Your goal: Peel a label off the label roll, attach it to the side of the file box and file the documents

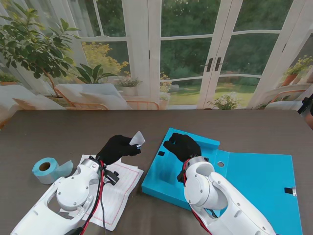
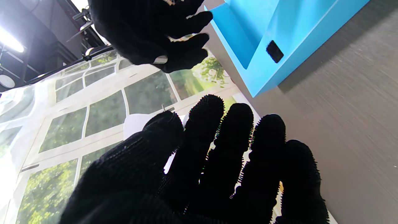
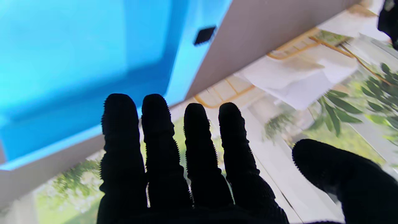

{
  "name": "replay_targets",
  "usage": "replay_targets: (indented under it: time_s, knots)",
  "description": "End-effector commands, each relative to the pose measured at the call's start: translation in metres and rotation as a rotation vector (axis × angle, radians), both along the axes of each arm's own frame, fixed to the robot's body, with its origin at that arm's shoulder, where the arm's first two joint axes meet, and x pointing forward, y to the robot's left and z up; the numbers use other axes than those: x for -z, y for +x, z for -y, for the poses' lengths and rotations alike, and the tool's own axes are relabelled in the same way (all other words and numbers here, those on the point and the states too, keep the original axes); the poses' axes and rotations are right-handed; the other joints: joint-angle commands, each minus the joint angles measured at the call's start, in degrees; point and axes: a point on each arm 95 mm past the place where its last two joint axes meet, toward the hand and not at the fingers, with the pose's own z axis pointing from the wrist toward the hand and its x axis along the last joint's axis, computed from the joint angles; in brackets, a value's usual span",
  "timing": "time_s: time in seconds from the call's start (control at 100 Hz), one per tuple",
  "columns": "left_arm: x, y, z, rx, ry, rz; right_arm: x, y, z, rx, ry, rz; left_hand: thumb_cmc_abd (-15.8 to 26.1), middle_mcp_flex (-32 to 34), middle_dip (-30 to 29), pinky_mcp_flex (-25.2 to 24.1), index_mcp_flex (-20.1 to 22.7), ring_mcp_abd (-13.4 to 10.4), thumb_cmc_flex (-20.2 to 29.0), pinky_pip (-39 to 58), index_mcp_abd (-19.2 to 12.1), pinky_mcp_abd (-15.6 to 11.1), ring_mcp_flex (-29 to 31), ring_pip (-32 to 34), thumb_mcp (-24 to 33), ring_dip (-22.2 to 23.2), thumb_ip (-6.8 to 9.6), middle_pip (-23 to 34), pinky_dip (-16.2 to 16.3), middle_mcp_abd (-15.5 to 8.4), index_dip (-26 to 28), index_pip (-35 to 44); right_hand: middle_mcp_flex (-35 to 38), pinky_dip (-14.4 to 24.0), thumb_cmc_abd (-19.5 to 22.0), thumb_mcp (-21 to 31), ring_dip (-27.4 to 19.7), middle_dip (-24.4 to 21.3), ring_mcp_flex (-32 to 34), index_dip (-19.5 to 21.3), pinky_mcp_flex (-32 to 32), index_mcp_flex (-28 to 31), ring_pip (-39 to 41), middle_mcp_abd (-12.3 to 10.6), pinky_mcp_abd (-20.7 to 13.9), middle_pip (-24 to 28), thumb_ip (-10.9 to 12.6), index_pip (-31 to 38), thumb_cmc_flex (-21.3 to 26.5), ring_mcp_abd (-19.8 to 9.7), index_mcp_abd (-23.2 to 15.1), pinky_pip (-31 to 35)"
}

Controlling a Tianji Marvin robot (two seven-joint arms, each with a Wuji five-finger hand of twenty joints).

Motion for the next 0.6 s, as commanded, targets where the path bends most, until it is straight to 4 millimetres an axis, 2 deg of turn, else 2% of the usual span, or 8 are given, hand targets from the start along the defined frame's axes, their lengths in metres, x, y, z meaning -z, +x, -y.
replay_targets:
  time_s: [0.0,0.21,0.42,0.59]
  knots:
    - [0.004,-0.003,0.0,0.006,0.0,-0.012,0.006,0.0,-0.006,-0.009,0.009,-0.048,-0.2,1.6,0.8,-0.4,1.1,4.8,1.2,1.4,1.4,-2.4,2.3,2.7,0.9,0.5,-0.91,-0.1,-0.6,0.1,0.5,0.9,-2.4,-0.8,2.4,-1.4,-0.8,-0.9,-2.4,-0.8,-25.1,-1.9,-1.2,1.3,-0.5,-0.5,-1.8,-0.4,-3.3,0.6,0.5,-1.7]
    - [0.008,-0.007,-0.003,-0.007,-0.005,-0.017,0.024,0.004,-0.022,0.052,0.043,-0.195,-0.2,1.6,0.8,-0.5,1.1,4.8,1.2,1.3,1.5,-2.5,2.2,2.6,0.9,0.5,-0.92,-0.1,-0.5,0.1,0.5,0.8,-5.3,-0.8,2.6,-1.1,-2.0,-2.0,-4.9,-1.8,-25.9,-6.4,-3.5,2.6,-1.1,-1.1,-2.2,-1.6,-3.4,1.2,4.2,-2.8]
    - [0.008,-0.01,-0.006,-0.009,0.002,-0.019,0.034,0.011,-0.031,0.14,0.047,-0.261,-0.1,1.6,0.8,-0.7,1.1,4.8,1.1,1.3,1.4,-2.6,2.1,2.6,0.8,0.5,-0.93,-0.2,-0.5,0.1,0.5,0.8,-9.4,0.3,2.6,-1.0,-2.4,-3.0,-6.9,-3.1,-25.6,-11.8,-2.3,3.8,-1.7,0.8,-2.5,-1.4,-3.8,0.9,8.6,-0.4]
    - [0.007,-0.01,-0.007,-0.014,0.002,-0.014,0.039,0.016,-0.031,0.185,0.04,-0.288,0.0,1.6,0.8,-0.7,1.2,4.7,1.1,1.3,1.4,-2.6,2.1,2.6,0.8,0.5,-0.91,-0.2,-0.5,0.1,0.5,0.8,-9.7,1.2,2.9,-1.0,-2.4,-3.9,-6.1,-3.6,-23.9,-12.2,-0.9,4.7,-0.9,1.6,-2.8,-0.7,-4.2,0.9,10.2,2.4]
